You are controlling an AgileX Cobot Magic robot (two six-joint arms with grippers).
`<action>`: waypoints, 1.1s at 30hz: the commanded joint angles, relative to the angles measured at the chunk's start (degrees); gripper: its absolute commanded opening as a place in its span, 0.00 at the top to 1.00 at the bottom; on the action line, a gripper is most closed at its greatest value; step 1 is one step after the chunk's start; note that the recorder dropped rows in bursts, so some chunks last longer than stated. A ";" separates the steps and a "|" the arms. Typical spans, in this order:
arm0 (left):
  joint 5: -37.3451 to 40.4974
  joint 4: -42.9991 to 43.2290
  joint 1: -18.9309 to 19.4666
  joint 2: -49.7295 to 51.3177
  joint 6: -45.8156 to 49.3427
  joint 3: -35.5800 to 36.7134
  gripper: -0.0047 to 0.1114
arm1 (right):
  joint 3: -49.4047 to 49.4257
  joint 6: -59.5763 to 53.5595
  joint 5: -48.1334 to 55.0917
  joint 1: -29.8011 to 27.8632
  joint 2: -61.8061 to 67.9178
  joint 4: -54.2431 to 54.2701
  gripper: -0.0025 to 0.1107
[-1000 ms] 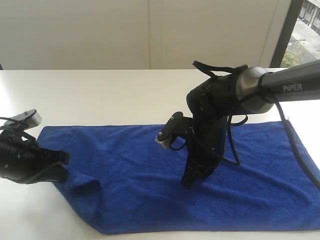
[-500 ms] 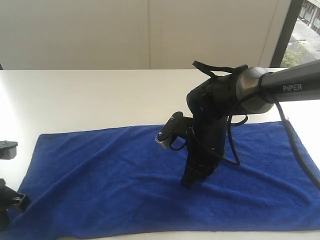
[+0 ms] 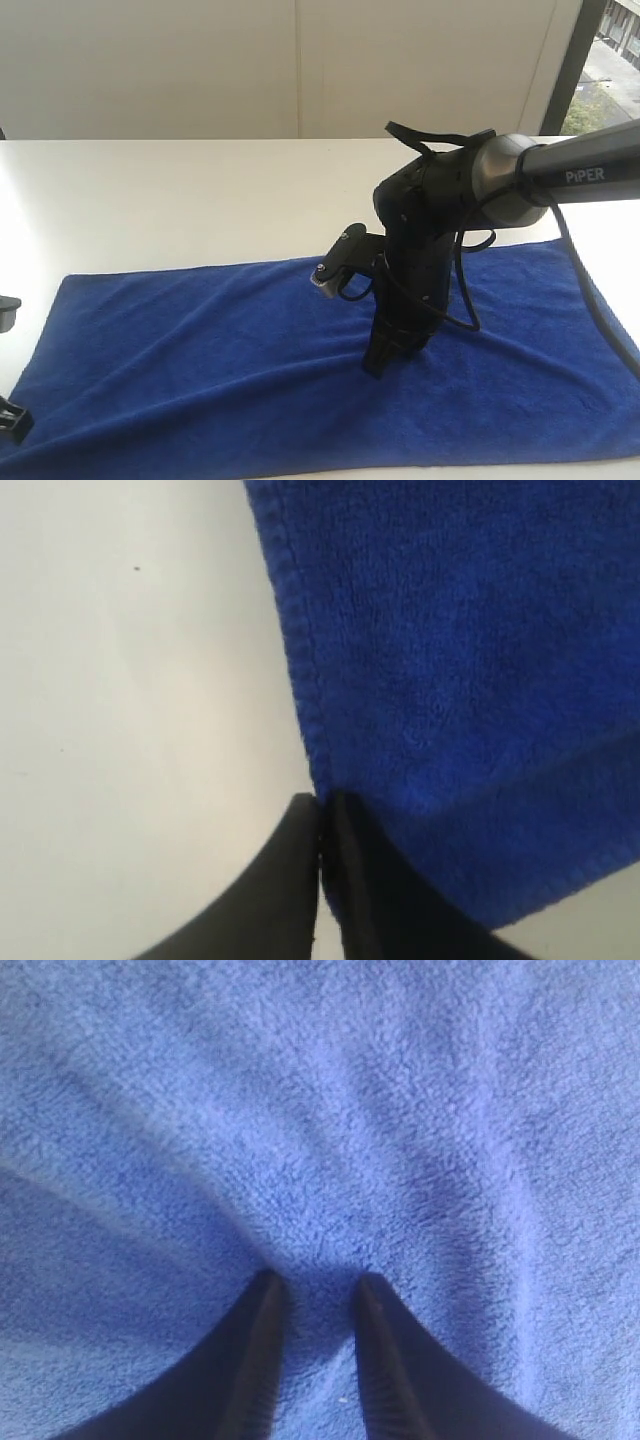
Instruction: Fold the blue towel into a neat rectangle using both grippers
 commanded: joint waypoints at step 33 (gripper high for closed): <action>-26.50 -5.15 0.02 15.32 -0.39 -14.72 0.96 | -4.26 3.09 -1.66 -16.43 -6.21 -7.27 0.98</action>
